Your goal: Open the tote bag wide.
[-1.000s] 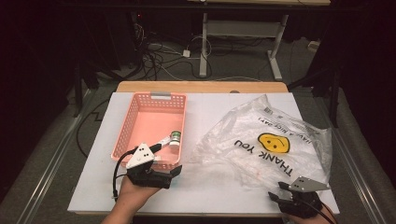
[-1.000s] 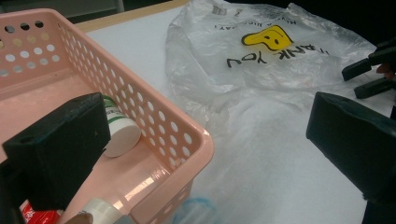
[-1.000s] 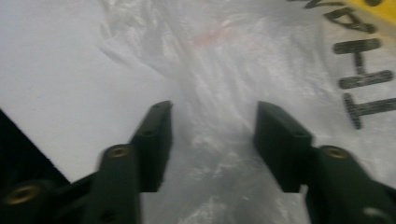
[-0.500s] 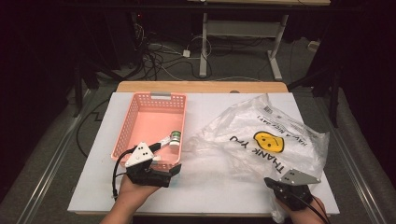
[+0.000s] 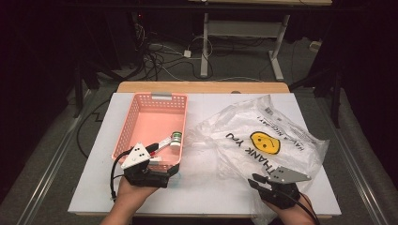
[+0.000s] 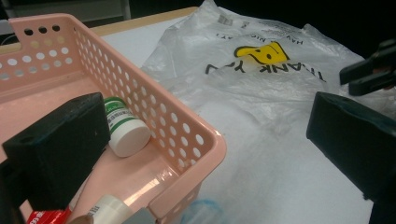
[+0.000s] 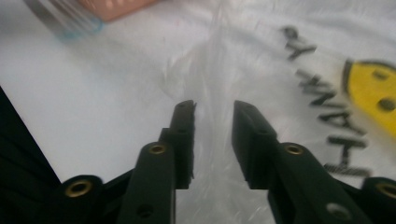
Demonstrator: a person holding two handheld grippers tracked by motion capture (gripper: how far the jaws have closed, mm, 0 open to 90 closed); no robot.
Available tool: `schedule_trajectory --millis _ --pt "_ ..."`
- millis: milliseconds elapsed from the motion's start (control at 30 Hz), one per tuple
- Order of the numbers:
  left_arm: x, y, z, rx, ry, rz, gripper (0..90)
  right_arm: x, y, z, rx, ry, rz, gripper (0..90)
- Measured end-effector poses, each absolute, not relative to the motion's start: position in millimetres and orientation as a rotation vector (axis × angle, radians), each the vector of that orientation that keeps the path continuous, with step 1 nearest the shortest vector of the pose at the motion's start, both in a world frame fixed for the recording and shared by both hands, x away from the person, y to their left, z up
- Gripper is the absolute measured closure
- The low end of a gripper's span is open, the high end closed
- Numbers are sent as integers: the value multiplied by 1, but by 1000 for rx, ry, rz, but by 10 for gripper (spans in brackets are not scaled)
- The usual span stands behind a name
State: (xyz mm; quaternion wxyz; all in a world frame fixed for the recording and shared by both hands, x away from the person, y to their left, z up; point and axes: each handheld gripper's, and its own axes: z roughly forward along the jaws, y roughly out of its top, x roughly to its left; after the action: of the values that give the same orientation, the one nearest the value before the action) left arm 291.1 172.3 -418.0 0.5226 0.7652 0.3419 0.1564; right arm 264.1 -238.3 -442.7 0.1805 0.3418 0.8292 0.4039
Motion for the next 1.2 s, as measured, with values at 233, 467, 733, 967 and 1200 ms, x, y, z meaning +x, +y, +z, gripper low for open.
schedule_trajectory --millis 233,467,733,967,1200 --pt "286 178 -420 1825 848 402 0 290 -244 -419 938 2265 1227 580" --pt "281 184 -422 1822 875 417 0 334 -225 -422 939 2278 1224 442" --pt "276 188 -423 1818 894 432 0 347 -215 -441 901 2357 1203 430" --pt "275 188 -423 1818 896 433 0 345 -212 -453 914 2433 1217 375" --pt "276 189 -423 1819 893 428 0 341 -209 -458 907 2488 1183 363"
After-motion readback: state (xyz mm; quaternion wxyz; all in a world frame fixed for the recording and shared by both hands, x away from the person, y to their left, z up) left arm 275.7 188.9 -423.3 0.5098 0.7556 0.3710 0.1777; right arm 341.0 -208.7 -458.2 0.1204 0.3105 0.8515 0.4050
